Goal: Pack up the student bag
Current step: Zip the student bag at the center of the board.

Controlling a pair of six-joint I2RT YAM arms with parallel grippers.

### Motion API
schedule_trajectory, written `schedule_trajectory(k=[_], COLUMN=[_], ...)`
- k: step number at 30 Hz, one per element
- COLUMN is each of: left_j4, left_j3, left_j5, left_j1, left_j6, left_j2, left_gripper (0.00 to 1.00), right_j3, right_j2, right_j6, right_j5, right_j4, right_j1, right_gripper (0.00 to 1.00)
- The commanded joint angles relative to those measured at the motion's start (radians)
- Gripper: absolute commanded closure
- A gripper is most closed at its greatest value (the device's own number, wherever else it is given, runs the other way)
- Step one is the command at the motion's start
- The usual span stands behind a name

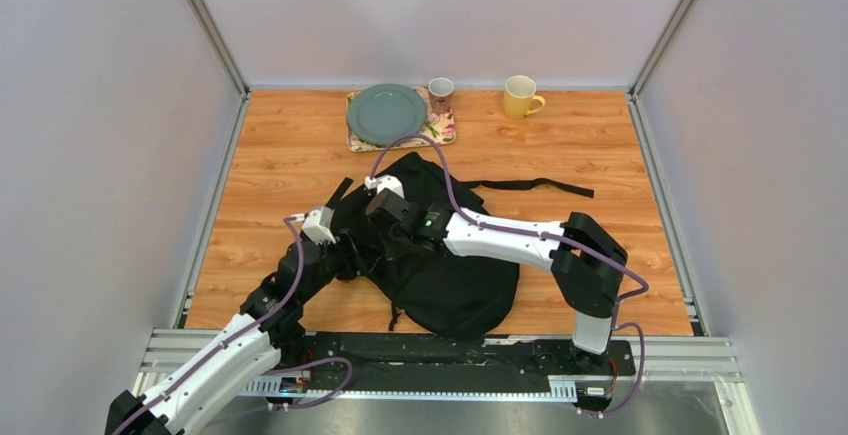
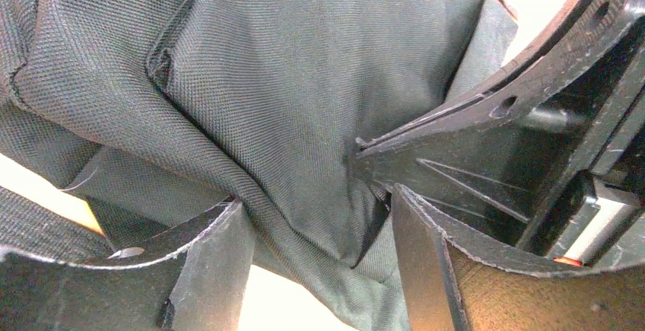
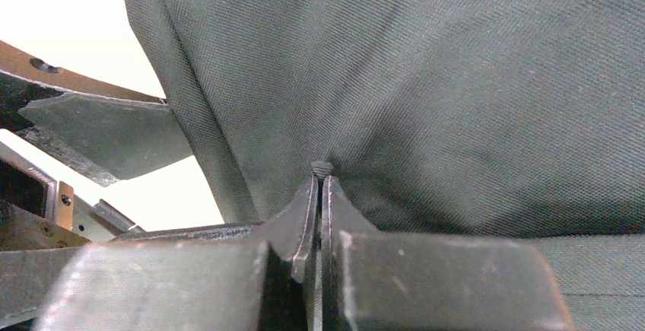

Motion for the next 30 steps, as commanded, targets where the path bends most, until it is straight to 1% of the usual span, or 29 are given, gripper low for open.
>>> schedule_trajectory(k=[1,6,13,20,21,24,25,27,28,29,30], left_j4=[-0.019,0.007,0.026,0.084,0.091,0.117,0.131,0.159,0.157,0.129,0.112], left_j3=[-0.011,-0.067,-0.069,-0.088,-0.091,-0.098,-0.101,-0.101,-0.095,-0.083,-0.053], left_j5=[0.099,0.119,0.165,0.185,0.188,0.201,0.206,0.205,0.2,0.183,0.172], left_j1=[-0.003,-0.003,-0.003,-0.003,-0.003,-0.003,-0.003,-0.003,-0.003,-0.002,-0.002], left_j6=[-0.098,-0.159,-0.167,-0.193,-0.193,-0.193,-0.193,-0.188,-0.17,-0.155,-0.135], left_j2=[-0.049,-0.105,-0.082,-0.048,-0.037,0.004,0.015,0.044,0.052,0.067,0.073], left_gripper=[0.28,0.28,0.31,0.45,0.53,0.62,0.74,0.86,0.97,1.0,1.0], right_j3=[-0.024,-0.033,-0.049,-0.063,-0.066,-0.067,-0.067,-0.072,-0.072,-0.072,-0.073], right_j2=[-0.085,-0.102,-0.117,-0.131,-0.131,-0.138,-0.142,-0.146,-0.149,-0.149,-0.149], right_j6=[0.006,0.008,0.017,0.014,0.014,0.011,0.011,0.007,0.005,0.002,-0.003], right_j5=[-0.029,-0.013,0.011,0.031,0.031,0.031,0.031,0.036,0.043,0.051,0.06], right_j4=[0.084,0.087,0.083,0.075,0.075,0.075,0.075,0.074,0.074,0.069,0.063], right_j1=[-0.004,-0.006,-0.006,-0.006,-0.006,-0.006,-0.006,-0.006,-0.007,-0.009,-0.009], right_gripper=[1.0,1.0,1.0,1.0,1.0,1.0,1.0,1.0,1.0,1.0,1.0])
